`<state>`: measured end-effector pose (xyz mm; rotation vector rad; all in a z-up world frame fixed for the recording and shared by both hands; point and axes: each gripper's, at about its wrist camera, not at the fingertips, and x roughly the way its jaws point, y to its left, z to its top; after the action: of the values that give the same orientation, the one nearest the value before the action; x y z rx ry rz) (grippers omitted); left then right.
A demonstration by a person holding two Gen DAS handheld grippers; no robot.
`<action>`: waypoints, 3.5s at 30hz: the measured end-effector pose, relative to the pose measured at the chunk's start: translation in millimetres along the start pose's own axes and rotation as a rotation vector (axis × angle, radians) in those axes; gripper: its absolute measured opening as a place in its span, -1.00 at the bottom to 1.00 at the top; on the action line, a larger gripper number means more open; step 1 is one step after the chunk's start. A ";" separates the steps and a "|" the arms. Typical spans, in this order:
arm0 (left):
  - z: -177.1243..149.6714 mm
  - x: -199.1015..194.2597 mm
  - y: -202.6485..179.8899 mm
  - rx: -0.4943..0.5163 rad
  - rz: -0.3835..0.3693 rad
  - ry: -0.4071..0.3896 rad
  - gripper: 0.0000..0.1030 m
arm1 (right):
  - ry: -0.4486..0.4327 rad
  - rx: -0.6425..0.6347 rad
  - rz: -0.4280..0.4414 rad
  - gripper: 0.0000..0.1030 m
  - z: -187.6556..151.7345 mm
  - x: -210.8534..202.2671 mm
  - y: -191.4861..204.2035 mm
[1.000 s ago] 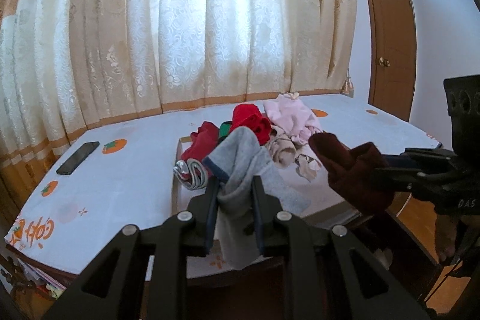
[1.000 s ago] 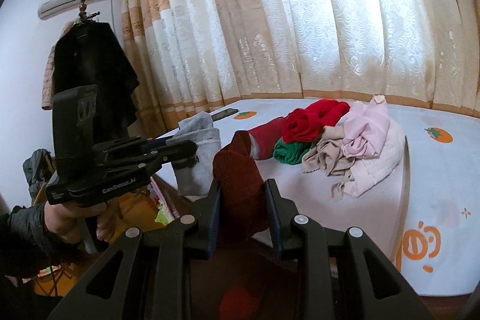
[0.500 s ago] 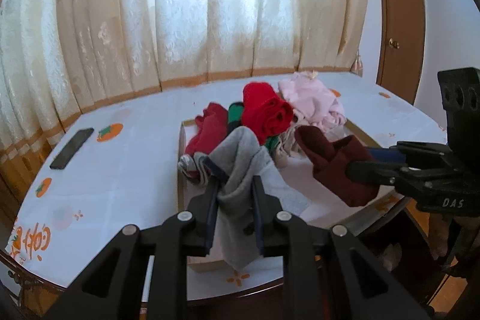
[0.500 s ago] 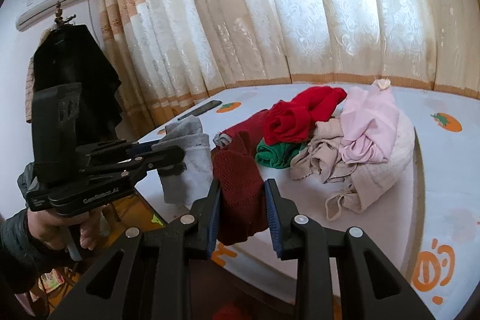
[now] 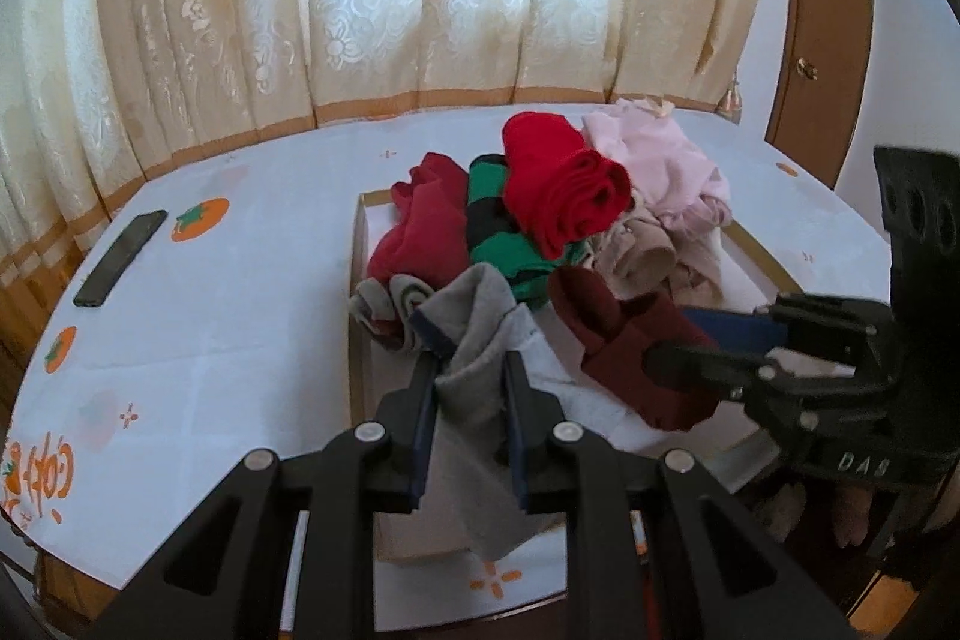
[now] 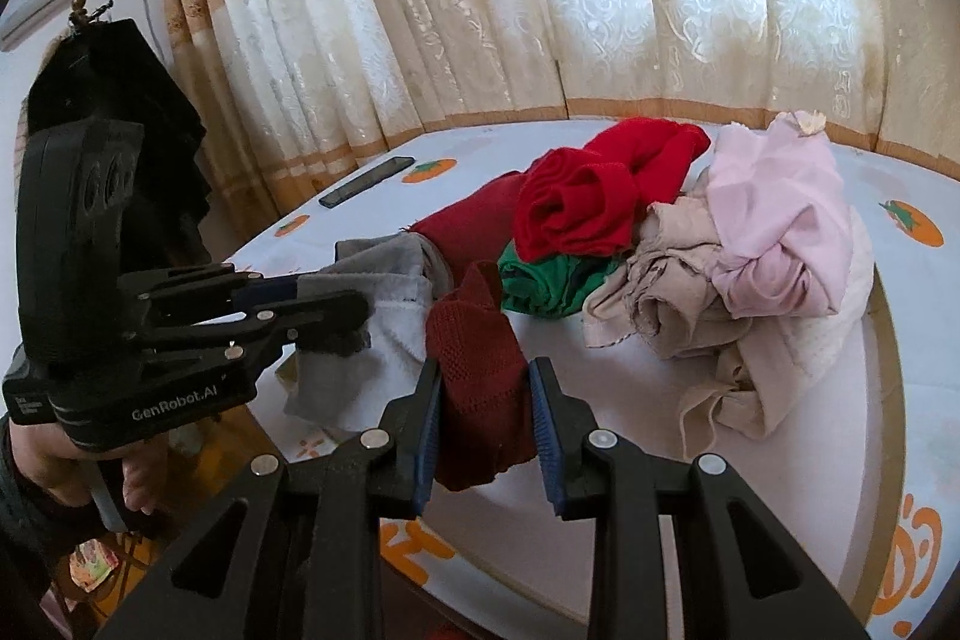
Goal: Take underwear out of drawer
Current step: 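Carry grey underwear with left tool while right tool carries dark red underwear over tray, then open left tool on grey underwear while right tool releases dark red underwear into tray, then lower both open tools down into the open drawer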
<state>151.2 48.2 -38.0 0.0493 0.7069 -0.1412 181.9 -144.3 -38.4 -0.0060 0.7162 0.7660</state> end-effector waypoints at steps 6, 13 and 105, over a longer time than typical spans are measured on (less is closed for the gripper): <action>0.2 10.3 6.1 0.001 0.029 0.018 -0.64 | 0.016 0.004 -0.011 -0.40 2.4 9.5 -0.5; -7.2 14.9 0.4 0.032 0.035 0.033 -0.62 | 0.032 0.010 -0.012 -0.39 0.3 19.1 -0.5; -154.5 42.6 -133.6 0.348 -0.171 0.420 0.36 | 0.521 -0.186 -0.177 0.12 -192.8 -56.4 -47.1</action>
<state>64.3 -74.4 -182.7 0.3601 1.0998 -0.4255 70.0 -263.5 -164.2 -0.4461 1.1184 0.6613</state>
